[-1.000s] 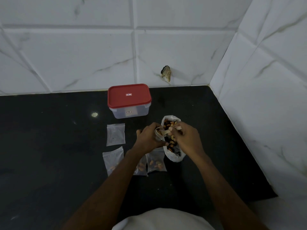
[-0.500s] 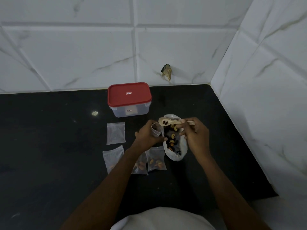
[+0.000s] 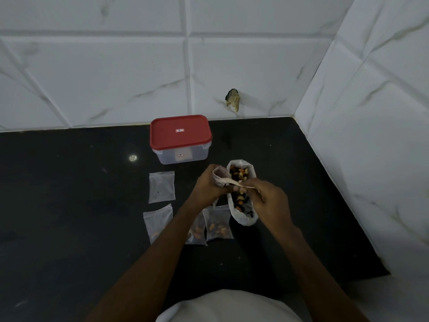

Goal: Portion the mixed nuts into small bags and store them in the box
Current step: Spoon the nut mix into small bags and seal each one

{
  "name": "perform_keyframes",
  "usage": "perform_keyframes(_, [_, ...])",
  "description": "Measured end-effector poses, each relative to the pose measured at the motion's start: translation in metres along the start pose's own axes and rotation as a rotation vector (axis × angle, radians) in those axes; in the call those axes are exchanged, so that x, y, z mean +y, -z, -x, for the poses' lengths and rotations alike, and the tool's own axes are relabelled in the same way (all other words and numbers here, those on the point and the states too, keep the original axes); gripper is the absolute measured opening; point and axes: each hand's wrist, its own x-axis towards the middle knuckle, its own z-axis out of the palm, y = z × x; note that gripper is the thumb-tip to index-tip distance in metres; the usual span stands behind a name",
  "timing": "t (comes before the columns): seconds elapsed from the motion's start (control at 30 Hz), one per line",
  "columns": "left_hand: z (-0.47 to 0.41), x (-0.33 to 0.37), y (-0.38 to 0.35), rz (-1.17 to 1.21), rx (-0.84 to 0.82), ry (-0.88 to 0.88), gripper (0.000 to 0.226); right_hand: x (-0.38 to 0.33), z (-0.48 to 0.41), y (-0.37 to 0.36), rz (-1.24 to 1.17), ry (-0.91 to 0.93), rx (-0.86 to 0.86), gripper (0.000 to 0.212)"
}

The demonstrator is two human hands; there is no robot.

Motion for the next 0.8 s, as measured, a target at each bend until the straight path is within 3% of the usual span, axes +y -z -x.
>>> perform_keyframes(0.17, [-0.001, -0.002, 0.002, 0.027, -0.013, 0.012, 0.054, 0.002, 0.0, -0.003, -0.058, -0.031, 0.067, 0.019])
perform_keyframes(0.33, [0.002, 0.0, 0.002, 0.017, -0.012, 0.01, 0.06, -0.008, -0.005, -0.006, -0.364, -0.347, 0.197, 0.006])
perform_keyframes(0.5, [-0.001, -0.007, 0.005, -0.052, 0.001, 0.049, 0.059, 0.009, -0.012, -0.007, -0.536, -0.667, 0.299, 0.018])
perform_keyframes(0.6, [-0.004, -0.013, 0.007, -0.166, -0.051, 0.083, 0.062, 0.028, -0.016, -0.005, -0.431, -0.729, 0.282, 0.018])
perform_keyframes(0.8, [-0.015, -0.014, 0.01, -0.332, -0.118, 0.101, 0.06, 0.044, -0.033, 0.006, -0.026, -0.622, 0.151, 0.014])
